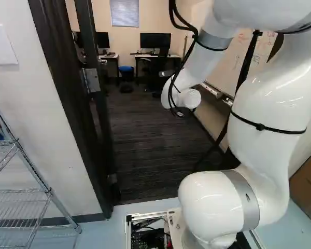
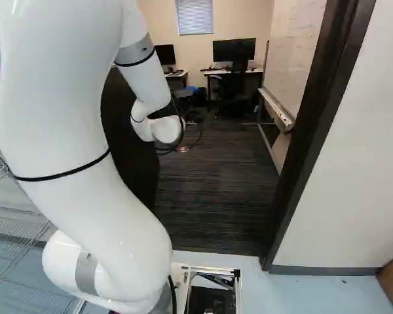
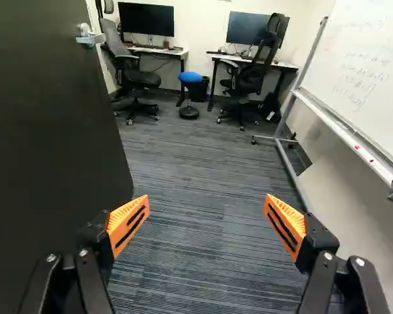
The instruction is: Open the door and move inside
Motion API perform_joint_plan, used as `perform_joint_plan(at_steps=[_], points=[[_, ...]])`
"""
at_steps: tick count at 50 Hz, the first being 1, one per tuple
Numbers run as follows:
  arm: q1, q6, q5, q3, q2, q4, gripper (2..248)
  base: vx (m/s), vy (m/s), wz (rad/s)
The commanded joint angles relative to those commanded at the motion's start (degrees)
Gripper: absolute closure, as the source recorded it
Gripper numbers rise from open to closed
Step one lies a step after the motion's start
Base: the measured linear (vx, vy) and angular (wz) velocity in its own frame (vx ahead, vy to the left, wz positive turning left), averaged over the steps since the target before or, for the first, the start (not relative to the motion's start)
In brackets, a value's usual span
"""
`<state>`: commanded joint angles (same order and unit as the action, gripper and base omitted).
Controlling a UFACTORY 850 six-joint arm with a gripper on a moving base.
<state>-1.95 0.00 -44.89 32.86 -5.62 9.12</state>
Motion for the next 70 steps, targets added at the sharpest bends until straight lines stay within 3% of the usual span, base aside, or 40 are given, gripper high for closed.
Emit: perform_joint_plan(at_steps=[36, 70], points=[[1.2, 0.0, -3.1, -17.0, 13.2, -5.6, 3, 0.0, 0.0, 0.0], [1.8, 0.0, -4.8, -26.0, 20.1, -8.5, 3, 0.0, 0.0, 0.0]])
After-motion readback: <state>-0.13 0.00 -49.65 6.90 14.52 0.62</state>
